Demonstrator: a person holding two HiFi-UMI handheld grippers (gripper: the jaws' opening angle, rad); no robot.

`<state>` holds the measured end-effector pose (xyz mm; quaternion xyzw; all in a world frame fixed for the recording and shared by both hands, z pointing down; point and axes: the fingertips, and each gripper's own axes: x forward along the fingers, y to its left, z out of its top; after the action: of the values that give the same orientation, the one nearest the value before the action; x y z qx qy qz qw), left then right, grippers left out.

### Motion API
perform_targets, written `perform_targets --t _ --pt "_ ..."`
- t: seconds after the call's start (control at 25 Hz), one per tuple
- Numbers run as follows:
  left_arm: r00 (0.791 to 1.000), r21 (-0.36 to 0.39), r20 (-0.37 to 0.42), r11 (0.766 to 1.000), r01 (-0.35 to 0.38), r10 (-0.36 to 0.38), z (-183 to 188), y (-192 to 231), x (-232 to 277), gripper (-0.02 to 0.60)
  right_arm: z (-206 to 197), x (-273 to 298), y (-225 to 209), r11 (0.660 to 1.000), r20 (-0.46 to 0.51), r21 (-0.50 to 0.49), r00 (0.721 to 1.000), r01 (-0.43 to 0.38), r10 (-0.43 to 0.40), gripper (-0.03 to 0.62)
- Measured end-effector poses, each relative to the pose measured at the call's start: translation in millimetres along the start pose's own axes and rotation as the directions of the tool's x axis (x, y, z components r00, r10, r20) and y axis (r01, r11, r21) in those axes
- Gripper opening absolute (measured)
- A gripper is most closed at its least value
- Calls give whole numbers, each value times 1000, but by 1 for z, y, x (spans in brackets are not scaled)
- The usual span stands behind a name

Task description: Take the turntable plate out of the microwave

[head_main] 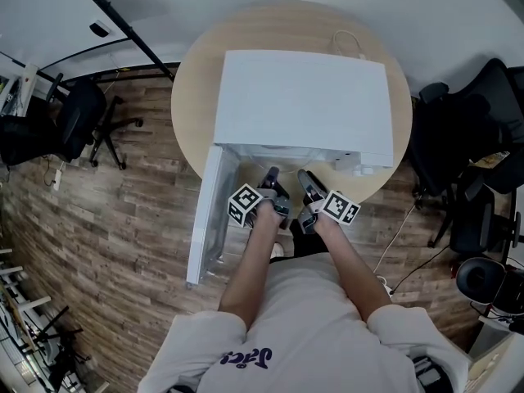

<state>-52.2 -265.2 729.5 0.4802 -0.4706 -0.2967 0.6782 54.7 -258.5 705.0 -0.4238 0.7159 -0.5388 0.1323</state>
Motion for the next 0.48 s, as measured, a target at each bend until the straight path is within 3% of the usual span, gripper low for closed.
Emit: perform_targets --t 0.08,0.2,0.36,0.48 --pt "1000 -4 -1 1000 -1 1 -2 -1 -4 35 1 10 0 996 13 80 999 -51 50 201" --pt "1000 -2 -15 1000 6 -6 -8 -3 -10 35 7 19 -9 978 51 197 997 -63 53 201" --pt "1000 -27 -29 1000 1 -2 -9 -2 -24 35 12 30 -9 968 76 233 995 -87 71 201" --pt "999 -44 -33 999 2 -4 -11 -4 -31 35 17 41 -2 957 110 249 986 -152 128 193"
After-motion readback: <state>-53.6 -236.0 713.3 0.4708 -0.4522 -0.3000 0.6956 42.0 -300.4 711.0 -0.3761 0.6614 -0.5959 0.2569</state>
